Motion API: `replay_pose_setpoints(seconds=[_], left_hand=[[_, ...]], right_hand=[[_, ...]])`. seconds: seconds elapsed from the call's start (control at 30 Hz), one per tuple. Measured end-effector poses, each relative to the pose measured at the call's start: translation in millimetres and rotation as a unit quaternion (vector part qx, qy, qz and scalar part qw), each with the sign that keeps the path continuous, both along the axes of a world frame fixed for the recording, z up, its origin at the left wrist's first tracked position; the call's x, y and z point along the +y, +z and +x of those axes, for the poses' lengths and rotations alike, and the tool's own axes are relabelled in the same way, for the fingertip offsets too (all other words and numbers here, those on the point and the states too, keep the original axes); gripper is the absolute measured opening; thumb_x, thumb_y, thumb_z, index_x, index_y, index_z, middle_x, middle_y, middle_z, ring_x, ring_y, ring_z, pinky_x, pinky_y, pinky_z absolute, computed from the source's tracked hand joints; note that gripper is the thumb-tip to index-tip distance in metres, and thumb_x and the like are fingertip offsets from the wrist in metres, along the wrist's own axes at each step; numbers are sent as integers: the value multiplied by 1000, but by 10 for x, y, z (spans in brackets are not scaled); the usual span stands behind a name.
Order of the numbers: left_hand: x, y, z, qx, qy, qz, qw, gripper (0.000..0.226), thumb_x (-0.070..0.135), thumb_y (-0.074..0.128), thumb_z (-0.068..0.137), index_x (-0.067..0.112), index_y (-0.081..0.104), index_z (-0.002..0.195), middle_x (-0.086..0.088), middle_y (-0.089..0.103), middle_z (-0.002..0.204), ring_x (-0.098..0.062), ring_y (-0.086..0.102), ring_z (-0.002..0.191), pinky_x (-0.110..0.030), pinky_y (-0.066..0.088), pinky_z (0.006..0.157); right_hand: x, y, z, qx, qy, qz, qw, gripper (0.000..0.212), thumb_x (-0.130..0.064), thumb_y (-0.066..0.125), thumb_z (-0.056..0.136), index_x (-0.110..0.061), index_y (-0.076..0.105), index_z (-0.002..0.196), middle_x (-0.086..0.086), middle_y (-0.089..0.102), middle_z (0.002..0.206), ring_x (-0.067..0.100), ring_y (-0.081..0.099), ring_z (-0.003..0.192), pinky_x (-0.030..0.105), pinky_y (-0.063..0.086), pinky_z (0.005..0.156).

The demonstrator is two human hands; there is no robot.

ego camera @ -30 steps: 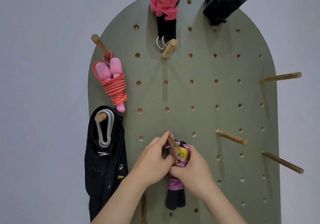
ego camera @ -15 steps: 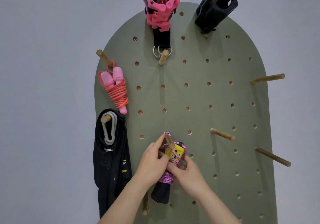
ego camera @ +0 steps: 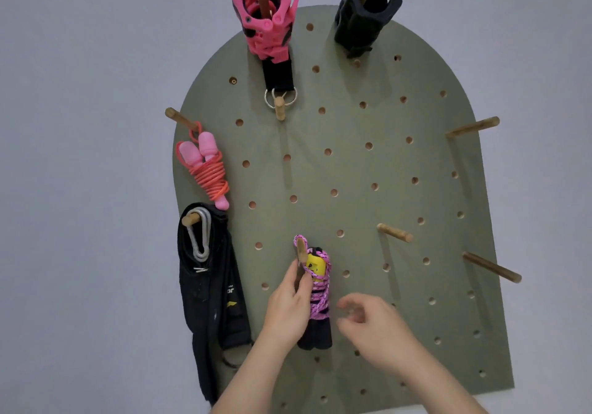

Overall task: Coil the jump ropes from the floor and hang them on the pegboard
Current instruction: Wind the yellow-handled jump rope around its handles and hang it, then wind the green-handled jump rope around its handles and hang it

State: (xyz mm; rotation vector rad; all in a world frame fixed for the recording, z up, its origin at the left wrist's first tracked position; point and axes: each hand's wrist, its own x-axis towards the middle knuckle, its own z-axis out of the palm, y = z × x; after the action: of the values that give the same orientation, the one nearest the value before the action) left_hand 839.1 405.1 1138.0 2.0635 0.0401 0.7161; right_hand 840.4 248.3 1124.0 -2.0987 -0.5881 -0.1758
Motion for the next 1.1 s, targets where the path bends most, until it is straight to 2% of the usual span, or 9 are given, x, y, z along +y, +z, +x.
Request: replay_pose_setpoints(seconds=[0.13, 0.2, 0.27, 0.37, 0.57, 0.7, 0.87, 1.0, 1.1], left_hand=[[-74, -250, -345, -48, 99, -19, 994, 39, 25, 47, 97, 23, 49, 136, 11, 57, 131, -5, 51, 120, -26, 36, 105], [-142, -342, -591, -81, 88, -40, 992, 26, 17, 48, 96, 28, 65, 111, 17, 68, 105, 2, 60, 100, -28, 47, 94], [-235, -458, -877, -65, 67, -48, 994, 25, 19, 48, 93, 31, 70, 91, 13, 69, 80, -2, 60, 72, -32, 50, 75], [-337, -743, -1276, -6, 47, -26, 999, 25, 24, 47, 86, 34, 69, 83, 7, 67, 69, -13, 55, 60, -36, 50, 64], [-417, -1480, -1849, 133, 25, -4, 991, 39, 3, 48, 89, 34, 71, 78, 5, 68, 69, -14, 58, 61, -25, 48, 59], [-414, -2057, -2164, 228, -13, -18, 973, 43, 1, 44, 93, 33, 70, 81, 0, 68, 69, -14, 56, 59, -28, 45, 63], [-347, -2929, -2773, 330, -66, 12, 942, 32, 7, 54, 88, 33, 70, 78, 13, 69, 72, -3, 61, 65, -16, 45, 62], [-161, -3845, -3319, 398, -95, 40, 912, 40, 2, 60, 85, 40, 66, 75, 29, 66, 79, -1, 62, 75, -12, 45, 65], [-50, -4515, -3638, 430, -134, 58, 891, 37, 6, 60, 86, 43, 63, 78, 25, 66, 79, 1, 60, 78, -10, 42, 66]], right_hand=[[-239, -107, -70, -25, 36, -27, 999, 10, -26, 61, 87, -35, 63, 90, -9, 64, 70, 4, 61, 70, 23, 48, 72], [-325, -155, -132, -34, 63, -40, 997, 11, -25, 63, 86, -37, 63, 87, -5, 65, 67, 7, 62, 68, 26, 49, 73], [-401, -209, -214, -24, 102, -66, 992, 10, -26, 65, 87, -36, 64, 88, -2, 67, 69, 9, 62, 68, 30, 49, 75], [-484, -371, -349, -15, 139, -103, 985, 9, -28, 65, 86, -36, 65, 90, -3, 69, 73, 10, 63, 71, 34, 52, 78], [-621, -938, -648, 61, 151, -131, 978, 18, -32, 58, 90, -29, 66, 106, -12, 65, 84, 9, 64, 79, 23, 45, 63], [-648, -1555, -988, 128, 139, -171, 967, 21, -31, 55, 92, -27, 66, 109, -12, 59, 95, 12, 59, 91, 26, 46, 76], [-640, -2664, -1708, 222, 126, -225, 940, 24, -25, 53, 92, -21, 65, 113, -3, 66, 107, 13, 58, 97, 24, 41, 80], [-699, -3693, -2503, 336, 57, -227, 913, 23, -15, 53, 88, -12, 66, 107, 7, 69, 100, 21, 62, 91, 30, 43, 80], [-796, -4404, -3109, 420, -9, -233, 877, 22, -9, 54, 85, -8, 64, 105, 9, 68, 98, 25, 61, 91, 31, 39, 80]])
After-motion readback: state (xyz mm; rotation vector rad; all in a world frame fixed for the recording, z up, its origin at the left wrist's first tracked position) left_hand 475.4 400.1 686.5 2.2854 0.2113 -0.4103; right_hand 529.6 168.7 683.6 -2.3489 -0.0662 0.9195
